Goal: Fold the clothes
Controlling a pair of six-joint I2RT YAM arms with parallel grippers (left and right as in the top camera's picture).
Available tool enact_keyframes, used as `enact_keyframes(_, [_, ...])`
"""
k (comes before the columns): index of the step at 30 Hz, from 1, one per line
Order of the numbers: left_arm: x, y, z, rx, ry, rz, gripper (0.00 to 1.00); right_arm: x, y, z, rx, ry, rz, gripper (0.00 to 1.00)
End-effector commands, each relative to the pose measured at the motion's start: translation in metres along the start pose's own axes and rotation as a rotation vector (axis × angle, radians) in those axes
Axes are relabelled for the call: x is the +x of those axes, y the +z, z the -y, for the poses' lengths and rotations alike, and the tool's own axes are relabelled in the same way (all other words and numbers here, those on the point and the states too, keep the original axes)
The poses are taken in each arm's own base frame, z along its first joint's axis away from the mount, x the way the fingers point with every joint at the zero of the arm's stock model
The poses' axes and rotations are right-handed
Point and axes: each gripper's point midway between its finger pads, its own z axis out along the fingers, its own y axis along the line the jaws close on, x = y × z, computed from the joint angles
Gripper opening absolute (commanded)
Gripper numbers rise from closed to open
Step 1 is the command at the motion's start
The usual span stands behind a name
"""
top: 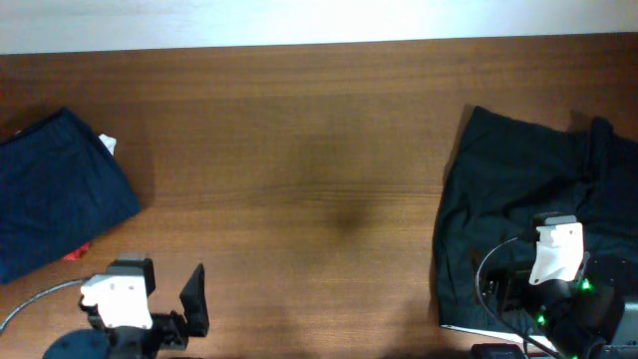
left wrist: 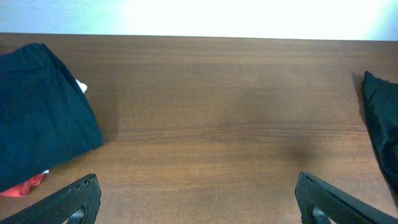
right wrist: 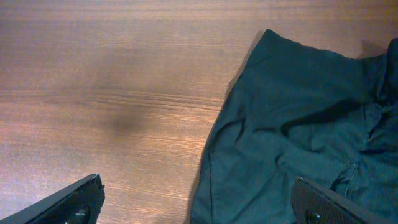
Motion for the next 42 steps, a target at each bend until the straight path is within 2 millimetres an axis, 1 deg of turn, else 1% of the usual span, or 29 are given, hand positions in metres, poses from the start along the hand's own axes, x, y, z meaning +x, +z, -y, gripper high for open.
enact_keyframes(1, [0.015, 0.001, 0.0, 0.002, 0.008, -0.051, 0.99, 0.001, 0.001, 0.004, 0.022, 0.009, -0.001, 0.99])
enact_keyframes(3, [0.023, 0.0, -0.001, 0.0, 0.005, -0.086, 0.99, 0.001, 0.001, 0.004, 0.022, 0.009, -0.001, 0.99])
enact_keyframes(5, [0.037, -0.001, -0.001, -0.003, 0.001, -0.143, 0.99, 0.001, 0.001, 0.004, 0.022, 0.009, -0.001, 0.99])
enact_keyframes(6, [0.04, -0.002, -0.002, -0.004, -0.001, -0.155, 0.99, 0.001, 0.001, 0.004, 0.022, 0.009, -0.001, 0.99])
enact_keyframes(9, [0.04, -0.002, -0.002, -0.004, -0.001, -0.155, 0.99, 0.002, 0.001, 0.003, 0.016, 0.003, 0.0, 0.99])
enact_keyframes(14, [0.04, -0.002, -0.002, -0.004, -0.001, -0.155, 0.99, -0.001, -0.01, -0.005, -0.005, -0.079, 0.06, 0.99])
enact_keyframes(18, [0.04, -0.002, -0.002, -0.004, -0.001, -0.155, 0.99, -0.011, -0.018, -0.005, 0.005, -0.108, 0.19, 0.99])
enact_keyframes(20, [0.04, -0.002, -0.002, -0.004, -0.001, -0.155, 0.99, -0.01, -0.015, -0.004, 0.006, -0.112, 0.257, 0.99])
enact_keyframes(22, [0.04, -0.002, -0.002, -0.004, -0.001, -0.155, 0.99, -0.004, -0.008, -0.004, 0.006, -0.116, 0.306, 0.99])
enact_keyframes(24, [0.04, -0.002, -0.002, -0.004, -0.001, -0.155, 0.99, 0.005, 0.007, -0.004, -0.003, -0.121, 0.366, 0.99])
enact_keyframes(28, [0.04, -0.002, -0.002, -0.004, -0.001, -0.155, 0.99, 0.014, 0.032, -0.004, -0.019, -0.133, 0.479, 0.99])
enact_keyframes(30, [0.04, -0.002, -0.002, -0.004, -0.001, -0.155, 0.99, 0.015, 0.046, -0.003, -0.018, -0.135, 0.536, 0.99])
enact_keyframes(31, [0.04, -0.002, -0.002, -0.004, -0.001, -0.155, 0.99, 0.014, 0.056, -0.003, -0.018, -0.136, 0.555, 0.99])
enact_keyframes(35, [0.04, -0.002, -0.002, -0.004, -0.001, -0.155, 0.99, 0.012, 0.073, 0.0, -0.012, -0.139, 0.602, 0.99])
enact_keyframes(39, [0.04, -0.002, -0.002, -0.004, -0.001, -0.155, 0.99, 0.014, 0.089, 0.002, -0.006, -0.143, 0.635, 0.99])
enact_keyframes(42, [0.04, -0.002, -0.002, -0.004, -0.001, -0.155, 0.99, 0.014, 0.098, 0.003, -0.005, -0.146, 0.671, 0.99])
